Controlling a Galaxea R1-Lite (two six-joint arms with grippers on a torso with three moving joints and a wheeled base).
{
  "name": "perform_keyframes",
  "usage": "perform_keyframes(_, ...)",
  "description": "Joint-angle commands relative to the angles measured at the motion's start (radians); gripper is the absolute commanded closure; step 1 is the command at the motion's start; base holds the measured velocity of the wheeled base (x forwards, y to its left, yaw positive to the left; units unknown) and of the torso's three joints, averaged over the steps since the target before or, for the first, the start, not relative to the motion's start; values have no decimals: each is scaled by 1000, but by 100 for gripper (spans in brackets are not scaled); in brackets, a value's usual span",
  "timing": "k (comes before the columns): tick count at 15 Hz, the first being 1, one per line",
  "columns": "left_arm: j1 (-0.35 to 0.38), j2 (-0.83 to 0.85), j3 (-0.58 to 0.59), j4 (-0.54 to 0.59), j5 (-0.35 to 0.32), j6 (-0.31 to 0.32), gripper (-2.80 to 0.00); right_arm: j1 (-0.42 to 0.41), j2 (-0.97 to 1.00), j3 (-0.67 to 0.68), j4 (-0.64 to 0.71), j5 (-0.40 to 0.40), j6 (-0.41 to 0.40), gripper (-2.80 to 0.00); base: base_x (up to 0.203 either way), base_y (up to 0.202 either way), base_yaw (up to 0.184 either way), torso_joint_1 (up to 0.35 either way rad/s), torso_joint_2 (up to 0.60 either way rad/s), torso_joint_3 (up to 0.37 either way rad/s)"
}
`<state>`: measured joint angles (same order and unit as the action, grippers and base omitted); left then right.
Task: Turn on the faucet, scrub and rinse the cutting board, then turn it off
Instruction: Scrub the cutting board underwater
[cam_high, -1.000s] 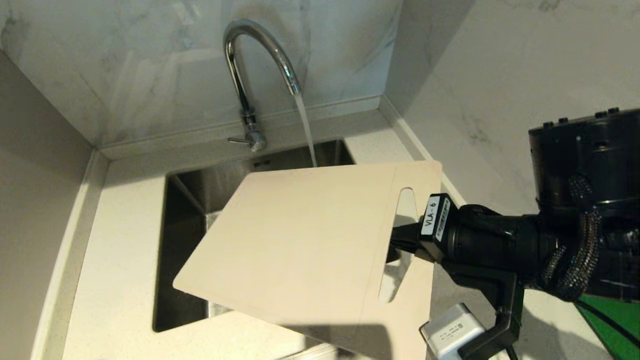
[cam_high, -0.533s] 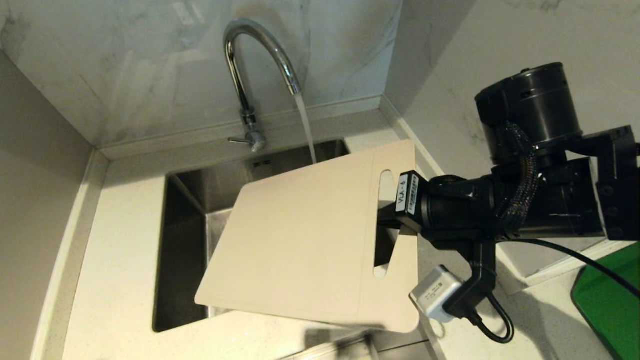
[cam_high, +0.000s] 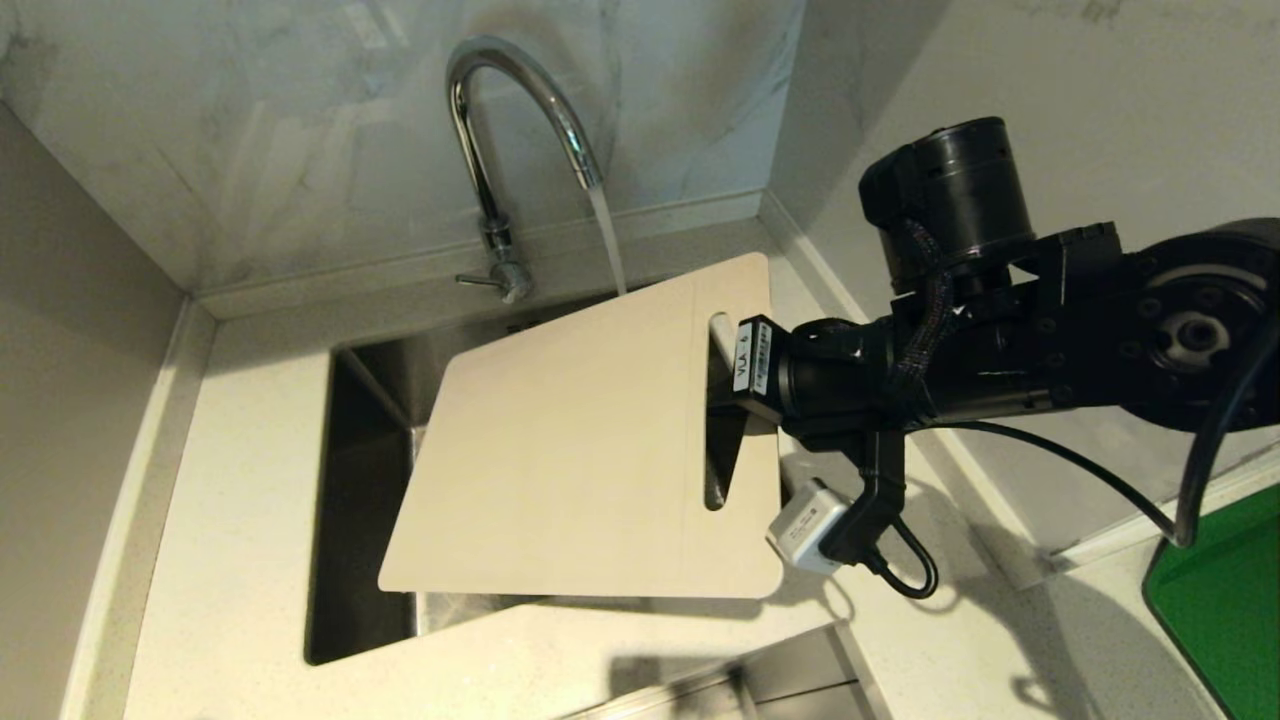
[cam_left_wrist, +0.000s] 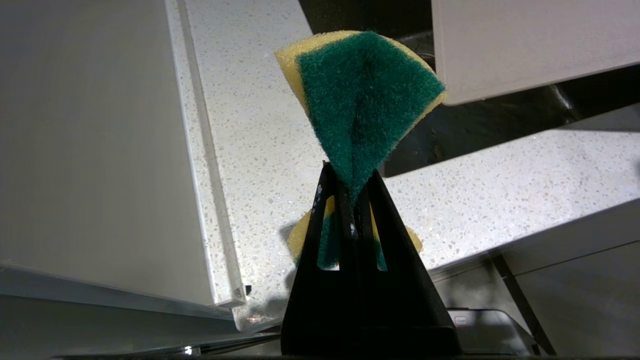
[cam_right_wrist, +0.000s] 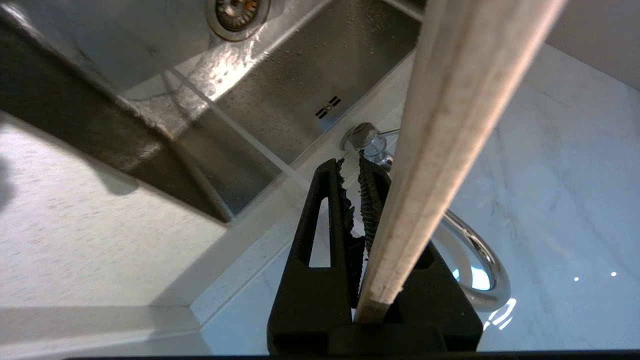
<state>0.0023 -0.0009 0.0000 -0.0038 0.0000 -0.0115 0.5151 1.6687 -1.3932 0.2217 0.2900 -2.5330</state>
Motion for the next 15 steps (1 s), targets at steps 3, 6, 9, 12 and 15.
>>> perform_keyframes(3, 1, 1, 2, -1, 0, -1, 0, -2, 79, -84, 2, 11, -45, 0, 0, 0, 0, 0, 0, 0)
perform_keyframes(6, 1, 1, 2, -1, 0, -1, 0, -31, 129, -118, 2, 12, -55, 0, 0, 0, 0, 0, 0, 0)
perform_keyframes(9, 0, 1, 2, -1, 0, -1, 0, -35, 171, -148, 2, 13, -64, 0, 0, 0, 0, 0, 0, 0)
perform_keyframes(12, 1, 1, 2, -1, 0, -1, 0, -46, 203, -176, 4, 11, -88, 0, 0, 0, 0, 0, 0, 0)
perform_keyframes(15, -1, 1, 2, -2, 0, -1, 0, -56, 217, -176, 3, 11, -87, 0, 0, 0, 0, 0, 0, 0)
